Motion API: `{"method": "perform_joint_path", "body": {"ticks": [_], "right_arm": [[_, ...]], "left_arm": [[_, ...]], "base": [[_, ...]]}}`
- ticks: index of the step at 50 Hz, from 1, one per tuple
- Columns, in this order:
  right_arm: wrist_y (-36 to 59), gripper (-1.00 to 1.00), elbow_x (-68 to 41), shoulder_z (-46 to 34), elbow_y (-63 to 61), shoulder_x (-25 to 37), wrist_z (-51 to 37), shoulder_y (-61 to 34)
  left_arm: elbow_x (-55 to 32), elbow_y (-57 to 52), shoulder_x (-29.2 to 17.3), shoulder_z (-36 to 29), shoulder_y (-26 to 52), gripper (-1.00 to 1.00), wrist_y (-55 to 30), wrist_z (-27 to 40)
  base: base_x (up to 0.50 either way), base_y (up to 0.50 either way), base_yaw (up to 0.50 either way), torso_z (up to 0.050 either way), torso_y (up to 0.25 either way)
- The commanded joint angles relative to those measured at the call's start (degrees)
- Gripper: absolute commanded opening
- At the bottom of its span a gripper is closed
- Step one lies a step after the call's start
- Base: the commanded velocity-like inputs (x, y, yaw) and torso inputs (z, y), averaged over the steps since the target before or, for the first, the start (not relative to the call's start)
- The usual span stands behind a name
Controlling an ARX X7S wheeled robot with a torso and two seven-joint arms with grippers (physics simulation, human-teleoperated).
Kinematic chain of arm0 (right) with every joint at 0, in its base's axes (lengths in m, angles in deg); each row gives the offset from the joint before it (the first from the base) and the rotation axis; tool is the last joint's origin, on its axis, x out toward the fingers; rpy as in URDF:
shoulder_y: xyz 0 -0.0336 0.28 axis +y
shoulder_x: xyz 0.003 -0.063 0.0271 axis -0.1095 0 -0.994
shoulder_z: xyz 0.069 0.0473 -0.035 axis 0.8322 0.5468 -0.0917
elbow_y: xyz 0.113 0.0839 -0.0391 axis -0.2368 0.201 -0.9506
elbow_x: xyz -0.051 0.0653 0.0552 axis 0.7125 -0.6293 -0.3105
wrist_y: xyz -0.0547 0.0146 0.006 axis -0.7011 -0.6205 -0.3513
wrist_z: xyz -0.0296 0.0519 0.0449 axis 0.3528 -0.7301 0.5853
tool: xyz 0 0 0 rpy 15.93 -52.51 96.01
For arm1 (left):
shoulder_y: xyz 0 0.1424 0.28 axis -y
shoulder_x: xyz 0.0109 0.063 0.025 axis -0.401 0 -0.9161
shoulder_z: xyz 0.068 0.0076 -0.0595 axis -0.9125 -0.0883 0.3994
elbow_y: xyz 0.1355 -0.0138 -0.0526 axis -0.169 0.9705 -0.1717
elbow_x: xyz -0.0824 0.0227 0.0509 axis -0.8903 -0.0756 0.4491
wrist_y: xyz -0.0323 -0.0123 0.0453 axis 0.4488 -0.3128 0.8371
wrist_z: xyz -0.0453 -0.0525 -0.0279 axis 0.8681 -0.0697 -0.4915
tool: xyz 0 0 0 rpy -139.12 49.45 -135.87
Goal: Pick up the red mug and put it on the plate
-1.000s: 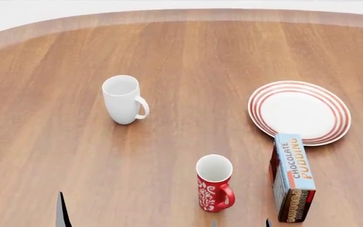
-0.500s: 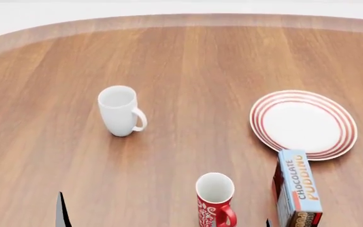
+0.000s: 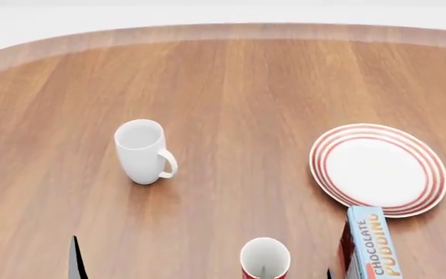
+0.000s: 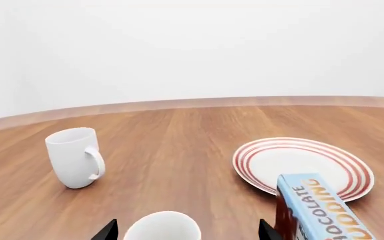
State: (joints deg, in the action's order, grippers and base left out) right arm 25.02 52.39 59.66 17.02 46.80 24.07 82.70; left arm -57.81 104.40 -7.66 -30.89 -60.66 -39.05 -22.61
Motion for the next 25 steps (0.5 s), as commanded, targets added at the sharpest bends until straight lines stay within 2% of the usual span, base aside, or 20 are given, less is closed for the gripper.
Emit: {"method": "perform_joint_path", "body": {"ticks": [1, 25], "right_arm": [[0.0, 1.00, -0.2, -0.3, 0.0, 0.2, -0.3, 0.0], [-0.5, 1.00, -0.6, -0.8, 0.1, 0.6, -0.7, -0.2]], "left_arm": [[-0.2, 0.0, -0.2, -0.3, 0.1, 1.00, 0.1, 0.2], [-0.2, 0.0, -0.5, -0.8, 0.2, 1.00, 0.1, 0.7]], "base": [[0.15, 0.00, 0.00, 0.000, 0.000], [0.15, 0.00, 0.00, 0.000, 0.000]]}}
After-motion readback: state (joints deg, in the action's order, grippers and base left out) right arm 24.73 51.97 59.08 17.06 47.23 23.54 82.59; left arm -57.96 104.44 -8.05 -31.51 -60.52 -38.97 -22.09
